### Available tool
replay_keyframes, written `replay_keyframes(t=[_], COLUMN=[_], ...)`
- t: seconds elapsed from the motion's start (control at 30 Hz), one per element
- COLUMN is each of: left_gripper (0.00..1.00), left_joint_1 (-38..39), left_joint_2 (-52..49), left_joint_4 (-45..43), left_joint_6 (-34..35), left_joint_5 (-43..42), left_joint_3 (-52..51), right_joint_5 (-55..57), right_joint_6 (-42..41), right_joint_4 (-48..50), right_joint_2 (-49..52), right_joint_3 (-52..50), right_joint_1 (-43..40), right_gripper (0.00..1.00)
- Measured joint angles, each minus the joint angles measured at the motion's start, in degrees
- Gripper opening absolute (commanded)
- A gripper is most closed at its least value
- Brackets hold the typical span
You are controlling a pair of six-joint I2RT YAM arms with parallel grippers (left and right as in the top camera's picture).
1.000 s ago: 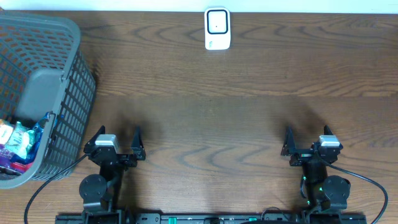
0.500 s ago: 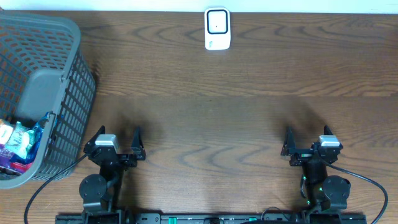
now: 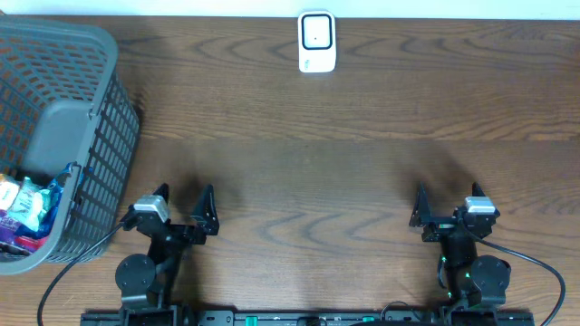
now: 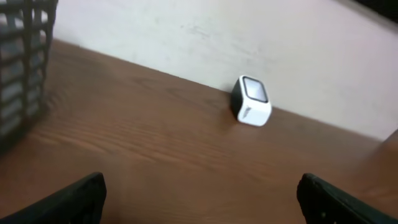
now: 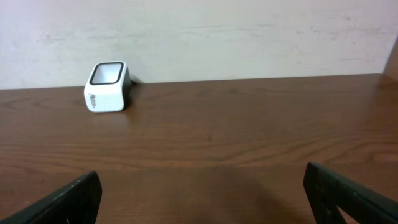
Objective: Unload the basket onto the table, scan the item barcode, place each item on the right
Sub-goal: 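Reach the left gripper into the basket and grasp the mint-green pack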
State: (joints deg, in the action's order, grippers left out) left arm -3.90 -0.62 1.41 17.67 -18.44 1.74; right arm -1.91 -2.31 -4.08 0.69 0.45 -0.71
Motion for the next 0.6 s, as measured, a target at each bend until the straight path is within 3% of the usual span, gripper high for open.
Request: replay_keyframes(t=[0.27,0.5,0.6], left_gripper=[0.98,0.98,0.98], left_joint_1=[0.0,0.0,0.0], left_joint_2=[0.0,0.0,0.0], left_joint_4=[-3.1,-26.3,-28.6], left_joint_6=[15.7,20.6,21.3], left_joint_5=[-2.9,-6.4,-6.2], left_joint_3=[-0.8,-1.2,0.2], right_joint_5=[0.0,0.0,0.0], right_joint_6=[0.0,0.0,0.0], right_joint_4=[0.0,0.0,0.0], right_joint_2=[0.0,0.0,0.0], right_joint_3=[0.0,0.0,0.0], right_joint_1=[0.0,0.0,0.0], right_gripper=[0.99,0.99,0.99])
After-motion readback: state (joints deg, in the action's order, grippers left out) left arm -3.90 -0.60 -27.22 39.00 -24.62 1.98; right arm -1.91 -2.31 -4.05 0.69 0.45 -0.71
